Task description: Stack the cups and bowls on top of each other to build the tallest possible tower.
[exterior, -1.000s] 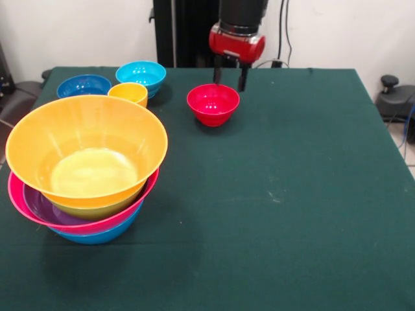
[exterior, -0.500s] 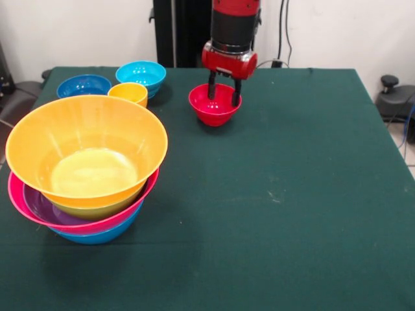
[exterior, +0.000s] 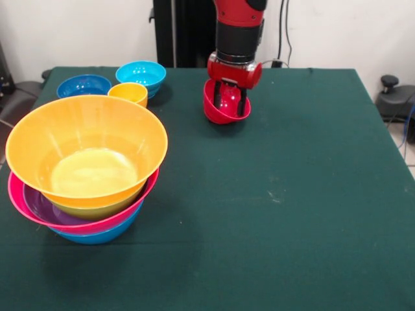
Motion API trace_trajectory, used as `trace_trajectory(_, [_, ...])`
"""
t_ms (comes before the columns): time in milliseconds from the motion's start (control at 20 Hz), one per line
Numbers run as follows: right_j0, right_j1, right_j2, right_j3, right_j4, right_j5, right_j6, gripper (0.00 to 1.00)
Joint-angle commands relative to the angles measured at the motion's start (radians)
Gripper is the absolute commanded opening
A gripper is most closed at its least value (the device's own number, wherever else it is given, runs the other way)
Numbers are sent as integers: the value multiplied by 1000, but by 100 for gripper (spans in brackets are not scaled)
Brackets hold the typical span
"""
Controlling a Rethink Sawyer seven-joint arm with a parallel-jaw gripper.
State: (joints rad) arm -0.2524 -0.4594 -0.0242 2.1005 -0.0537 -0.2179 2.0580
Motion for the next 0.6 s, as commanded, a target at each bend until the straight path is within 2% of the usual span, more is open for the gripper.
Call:
trace_trajectory(50, [12,53,109,-106,-9,-41,135,100])
trace_trajectory(250, [35,-20,90,-56,16,14,144,100])
trace_trajectory(600, [33,-73,88,-32,16,72,133,100])
